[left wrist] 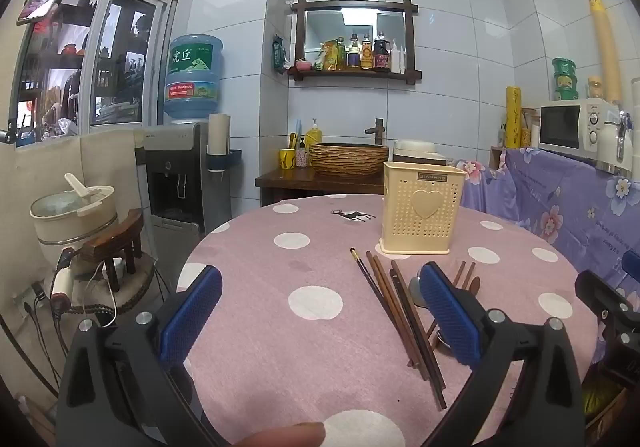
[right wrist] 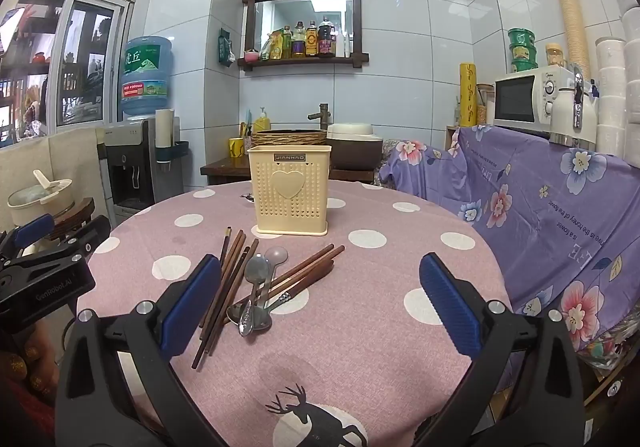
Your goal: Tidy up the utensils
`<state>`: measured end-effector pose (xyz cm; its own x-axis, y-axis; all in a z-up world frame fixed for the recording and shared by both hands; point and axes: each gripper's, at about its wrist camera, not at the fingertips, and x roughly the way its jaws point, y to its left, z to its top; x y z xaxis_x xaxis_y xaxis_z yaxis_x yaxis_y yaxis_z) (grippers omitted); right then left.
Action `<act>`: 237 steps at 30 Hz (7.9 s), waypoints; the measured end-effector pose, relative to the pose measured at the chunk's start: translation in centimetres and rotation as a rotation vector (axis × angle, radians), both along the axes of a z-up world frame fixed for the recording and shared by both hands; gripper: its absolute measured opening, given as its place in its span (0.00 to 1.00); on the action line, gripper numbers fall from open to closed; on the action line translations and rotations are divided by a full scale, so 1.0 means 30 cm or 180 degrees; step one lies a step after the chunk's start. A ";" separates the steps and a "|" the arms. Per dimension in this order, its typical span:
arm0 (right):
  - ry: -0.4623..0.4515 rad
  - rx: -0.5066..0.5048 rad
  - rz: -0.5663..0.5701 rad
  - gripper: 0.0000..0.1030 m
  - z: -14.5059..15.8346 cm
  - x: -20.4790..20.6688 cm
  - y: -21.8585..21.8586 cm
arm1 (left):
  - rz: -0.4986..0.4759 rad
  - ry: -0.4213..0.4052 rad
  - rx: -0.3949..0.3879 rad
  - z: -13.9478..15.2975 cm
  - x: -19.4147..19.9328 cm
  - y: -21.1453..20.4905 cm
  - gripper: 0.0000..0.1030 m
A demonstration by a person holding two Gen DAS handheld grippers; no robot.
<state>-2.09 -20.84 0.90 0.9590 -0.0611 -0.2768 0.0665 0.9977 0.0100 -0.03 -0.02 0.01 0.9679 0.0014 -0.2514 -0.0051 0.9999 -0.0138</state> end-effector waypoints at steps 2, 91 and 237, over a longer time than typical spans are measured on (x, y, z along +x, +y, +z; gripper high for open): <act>-0.0002 0.0001 -0.0001 0.95 0.001 0.000 0.000 | 0.0000 0.0003 -0.0003 0.000 0.000 0.000 0.95; 0.0015 -0.0005 0.0005 0.95 0.002 0.003 0.001 | -0.0038 0.0029 0.0001 -0.019 -0.003 0.004 0.95; 0.0684 0.0628 0.0276 0.12 0.009 0.602 -0.262 | -0.0147 0.0891 -0.0311 0.147 0.782 -0.090 0.08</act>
